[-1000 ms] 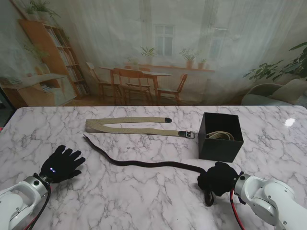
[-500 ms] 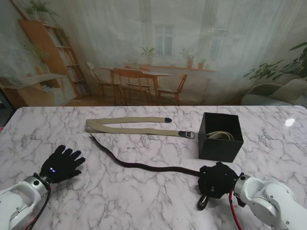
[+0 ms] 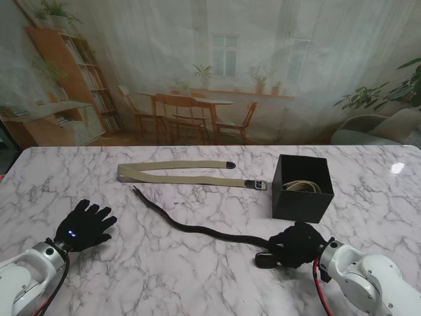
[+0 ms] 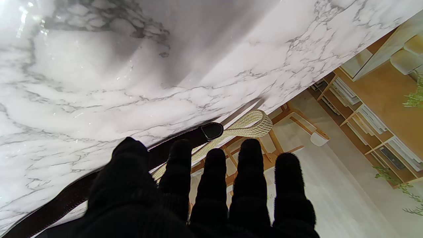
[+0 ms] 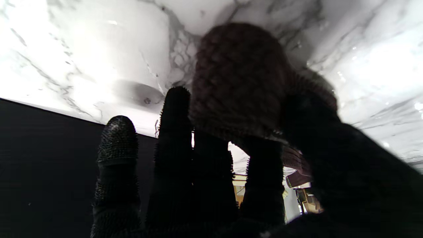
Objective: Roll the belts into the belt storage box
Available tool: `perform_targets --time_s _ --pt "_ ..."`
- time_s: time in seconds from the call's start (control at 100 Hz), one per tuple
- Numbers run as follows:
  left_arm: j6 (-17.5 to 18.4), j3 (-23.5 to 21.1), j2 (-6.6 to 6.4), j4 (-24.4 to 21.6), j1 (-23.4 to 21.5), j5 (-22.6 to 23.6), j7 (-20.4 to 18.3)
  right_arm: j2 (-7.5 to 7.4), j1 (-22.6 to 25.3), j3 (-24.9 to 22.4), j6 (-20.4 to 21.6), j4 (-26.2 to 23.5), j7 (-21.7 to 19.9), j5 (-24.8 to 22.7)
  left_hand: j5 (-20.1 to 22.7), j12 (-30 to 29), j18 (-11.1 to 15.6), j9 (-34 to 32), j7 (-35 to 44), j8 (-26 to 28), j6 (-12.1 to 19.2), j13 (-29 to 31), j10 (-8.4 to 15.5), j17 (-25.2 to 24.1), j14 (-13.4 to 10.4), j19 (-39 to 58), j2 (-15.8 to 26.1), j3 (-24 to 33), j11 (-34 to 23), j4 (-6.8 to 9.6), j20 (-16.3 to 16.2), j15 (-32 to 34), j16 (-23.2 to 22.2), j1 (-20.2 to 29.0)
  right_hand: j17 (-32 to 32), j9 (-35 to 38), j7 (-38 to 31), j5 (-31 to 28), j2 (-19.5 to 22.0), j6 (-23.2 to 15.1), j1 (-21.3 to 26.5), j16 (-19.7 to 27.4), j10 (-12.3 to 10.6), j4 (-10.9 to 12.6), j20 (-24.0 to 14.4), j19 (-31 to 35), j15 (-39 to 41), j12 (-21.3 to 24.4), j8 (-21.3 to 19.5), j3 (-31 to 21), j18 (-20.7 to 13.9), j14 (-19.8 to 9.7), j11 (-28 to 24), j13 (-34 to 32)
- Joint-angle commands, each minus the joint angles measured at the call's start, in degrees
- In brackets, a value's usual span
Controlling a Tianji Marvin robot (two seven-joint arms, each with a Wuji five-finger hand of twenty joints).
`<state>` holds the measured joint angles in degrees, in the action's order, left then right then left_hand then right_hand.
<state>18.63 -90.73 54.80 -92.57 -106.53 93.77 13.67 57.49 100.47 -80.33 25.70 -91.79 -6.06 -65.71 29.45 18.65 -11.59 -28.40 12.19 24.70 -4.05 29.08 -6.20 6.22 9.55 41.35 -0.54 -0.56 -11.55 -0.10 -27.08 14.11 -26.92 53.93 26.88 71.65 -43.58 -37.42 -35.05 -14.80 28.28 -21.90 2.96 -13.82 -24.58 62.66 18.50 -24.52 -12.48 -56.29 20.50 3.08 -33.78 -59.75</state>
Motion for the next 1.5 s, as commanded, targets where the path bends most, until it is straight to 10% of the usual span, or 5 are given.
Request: perform_targets --time_s 0.0,0.69,0.98,1.11,1.49 --pt "0.1 0.2 -0.04 0.3 0.1 -0.1 -0.4 0.02 -0.5 0.3 0.4 0.7 0.6 -0.4 -1.0 -0.4 -2.1 2.4 0.2 0.4 -1.5 -0.6 -1.6 -0.9 1.0 -0.2 2.7 -0.7 -0.3 -0.78 -0.3 1.1 -0.7 1.4 0.7 7.7 6.4 5.2 3.8 0.1 1.7 -1.4 -3.8 6.4 -0.5 1.5 3.8 -2.3 1.4 -6.1 -0.2 -3.5 -7.0 -2.9" --pt "-0.5 -0.1 0.02 0.3 -0.4 -0.1 0.1 0.95 -1.3 2.6 -4.9 3.0 4.9 2.8 -2.5 -0.4 -2.1 2.5 -0.6 0.0 -1.9 -0.5 -1.5 -0.8 1.0 -0.1 2.8 -0.6 -0.3 -0.77 -0.3 1.2 -0.7 1.8 10.1 12.2 0.8 29.8 16.3 15.3 6.1 -3.8 2.6 7.2 3.4 7.8 18.0 1.8 -0.5 -4.6 5.3 3.6 -14.1 -15.0" --pt "-0.3 -0.1 0.02 0.3 -0.3 -0.1 0.0 0.6 -1.3 2.1 -2.3 3.2 3.7 2.2 -2.6 -0.4 -2.0 2.5 -0.7 -0.1 -2.0 -0.5 -1.5 -0.8 1.0 -0.1 2.8 -0.6 -0.4 -0.77 -0.3 1.2 -0.7 1.9 4.9 11.4 1.9 7.2 18.0 -14.4 13.0 -3.8 1.3 7.5 3.7 3.9 12.4 2.8 -1.0 1.8 8.3 3.3 -5.3 -12.2" --pt "-0.2 0.0 0.01 0.4 -0.2 -0.2 -0.1 0.52 -1.5 1.9 -1.5 3.1 2.3 3.0 -2.5 -0.4 -2.1 2.5 -0.6 -0.1 -2.0 -0.5 -1.5 -0.8 1.0 -0.1 2.8 -0.6 -0.4 -0.77 -0.3 1.2 -0.7 1.8 2.5 9.7 -9.9 -0.3 8.9 6.3 5.5 -3.6 -2.1 -0.5 2.0 2.2 8.3 2.8 7.9 0.0 4.4 -0.5 1.5 -9.2" --pt "-0.2 0.3 0.05 0.5 0.1 -0.5 -0.5 -0.56 -0.5 -0.6 3.5 -2.6 -9.4 3.4 -2.2 -0.4 -2.1 2.4 -0.4 0.0 -2.0 -0.6 -1.5 -0.9 1.0 -0.1 2.9 -0.8 -0.4 -0.8 -0.2 1.2 -0.7 1.5 -4.1 -0.9 5.5 2.2 9.1 19.1 -15.2 -0.4 -2.8 8.5 1.3 0.3 0.9 3.4 -8.5 1.7 -0.9 -2.4 6.1 0.3"
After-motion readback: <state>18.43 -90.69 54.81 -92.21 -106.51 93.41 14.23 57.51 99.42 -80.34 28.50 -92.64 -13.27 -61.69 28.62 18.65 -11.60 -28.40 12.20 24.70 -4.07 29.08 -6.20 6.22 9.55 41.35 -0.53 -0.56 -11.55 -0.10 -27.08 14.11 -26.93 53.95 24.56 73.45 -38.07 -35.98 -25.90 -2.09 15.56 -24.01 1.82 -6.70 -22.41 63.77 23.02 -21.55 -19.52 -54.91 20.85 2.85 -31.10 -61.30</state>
